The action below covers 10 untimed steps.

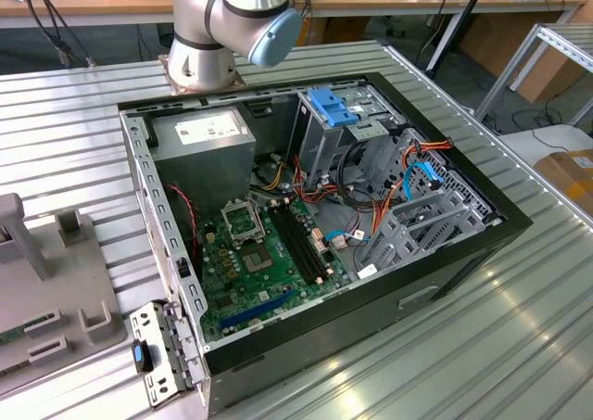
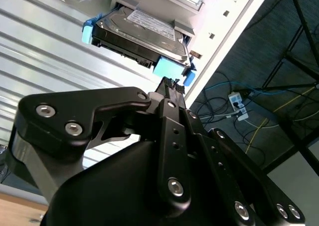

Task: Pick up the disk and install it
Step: 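Reach for the disk, then pick up the disk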

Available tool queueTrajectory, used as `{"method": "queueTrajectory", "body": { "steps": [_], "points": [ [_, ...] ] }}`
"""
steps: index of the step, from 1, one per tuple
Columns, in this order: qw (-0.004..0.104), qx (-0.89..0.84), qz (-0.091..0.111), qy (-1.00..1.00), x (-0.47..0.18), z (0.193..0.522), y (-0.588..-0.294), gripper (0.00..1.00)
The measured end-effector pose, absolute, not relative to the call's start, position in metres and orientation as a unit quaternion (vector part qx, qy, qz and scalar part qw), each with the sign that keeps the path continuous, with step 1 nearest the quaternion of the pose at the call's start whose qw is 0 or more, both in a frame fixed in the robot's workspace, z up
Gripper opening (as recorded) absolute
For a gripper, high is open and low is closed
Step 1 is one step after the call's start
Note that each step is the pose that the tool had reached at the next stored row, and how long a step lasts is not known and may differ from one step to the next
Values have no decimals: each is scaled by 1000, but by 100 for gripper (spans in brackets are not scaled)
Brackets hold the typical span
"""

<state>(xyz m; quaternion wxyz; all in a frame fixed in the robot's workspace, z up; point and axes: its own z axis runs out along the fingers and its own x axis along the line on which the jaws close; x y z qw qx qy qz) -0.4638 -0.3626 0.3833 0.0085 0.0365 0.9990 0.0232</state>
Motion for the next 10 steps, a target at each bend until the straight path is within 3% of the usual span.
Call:
{"method": "queueTrajectory", "body": {
  "steps": [10],
  "points": [
    [8, 36, 23, 999, -465, 380, -363, 11]
  ]
}}
